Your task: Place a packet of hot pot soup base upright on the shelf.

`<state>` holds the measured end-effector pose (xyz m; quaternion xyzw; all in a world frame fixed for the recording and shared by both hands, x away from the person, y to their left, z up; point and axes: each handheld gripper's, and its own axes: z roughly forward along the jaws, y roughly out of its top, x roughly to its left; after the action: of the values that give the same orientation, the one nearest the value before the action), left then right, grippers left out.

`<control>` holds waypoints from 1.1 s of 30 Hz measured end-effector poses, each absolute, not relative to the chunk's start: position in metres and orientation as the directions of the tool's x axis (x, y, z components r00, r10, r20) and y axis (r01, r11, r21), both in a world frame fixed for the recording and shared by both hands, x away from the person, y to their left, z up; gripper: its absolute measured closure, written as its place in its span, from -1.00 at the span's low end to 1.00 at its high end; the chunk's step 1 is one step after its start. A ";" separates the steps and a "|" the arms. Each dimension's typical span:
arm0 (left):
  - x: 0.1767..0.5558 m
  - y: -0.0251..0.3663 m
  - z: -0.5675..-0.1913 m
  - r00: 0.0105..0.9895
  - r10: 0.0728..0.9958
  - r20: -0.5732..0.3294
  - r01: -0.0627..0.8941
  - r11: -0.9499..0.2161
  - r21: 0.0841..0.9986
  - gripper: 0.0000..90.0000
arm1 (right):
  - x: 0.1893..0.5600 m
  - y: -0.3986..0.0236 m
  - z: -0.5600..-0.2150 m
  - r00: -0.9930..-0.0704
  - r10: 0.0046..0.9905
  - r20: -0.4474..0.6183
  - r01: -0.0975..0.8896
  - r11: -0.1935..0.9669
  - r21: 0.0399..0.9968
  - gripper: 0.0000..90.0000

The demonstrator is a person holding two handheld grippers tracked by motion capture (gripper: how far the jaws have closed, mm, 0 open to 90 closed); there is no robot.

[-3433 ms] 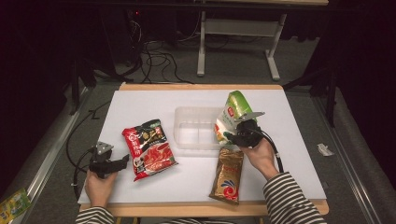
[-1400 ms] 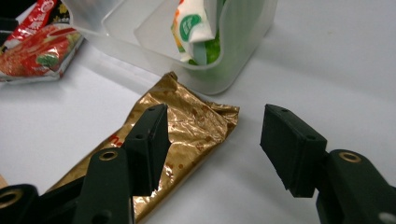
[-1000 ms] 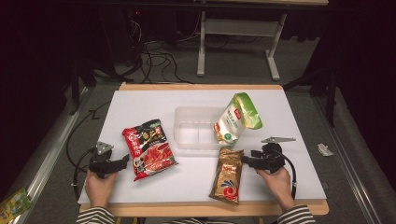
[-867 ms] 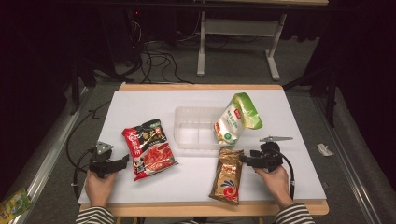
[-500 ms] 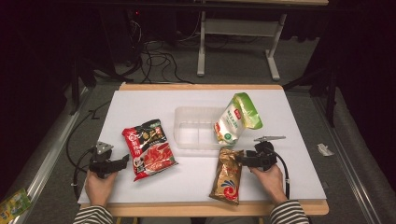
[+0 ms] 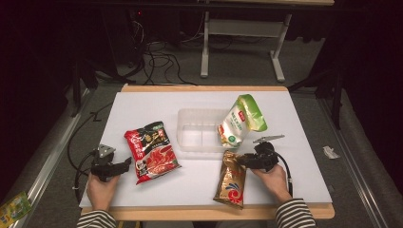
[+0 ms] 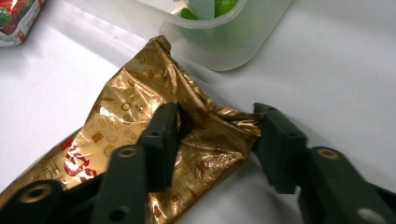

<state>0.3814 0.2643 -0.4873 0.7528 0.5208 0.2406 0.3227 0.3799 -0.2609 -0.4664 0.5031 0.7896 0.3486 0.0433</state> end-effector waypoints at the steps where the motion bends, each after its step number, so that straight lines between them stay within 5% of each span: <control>1: 0.381 0.264 -0.487 0.342 0.939 0.026 0.629 -0.249 0.736 -0.47 | 0.380 -0.261 -0.467 -0.493 0.823 0.281 0.762 0.253 0.596 0.33; 12: 0.382 0.264 -0.488 0.339 0.940 0.021 0.629 -0.243 0.738 -0.47 | 0.373 -0.260 -0.465 -0.551 0.803 0.228 0.719 0.318 0.617 0.88; 33: 0.382 0.265 -0.488 0.341 0.940 0.017 0.630 -0.242 0.738 -0.46 | 0.353 -0.279 -0.440 -0.575 0.779 0.251 0.676 0.279 0.682 1.00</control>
<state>0.3820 0.2646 -0.4875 0.7512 0.5226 0.2376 0.3257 0.3526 -0.2794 -0.4405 0.4564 0.7969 0.3903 0.0660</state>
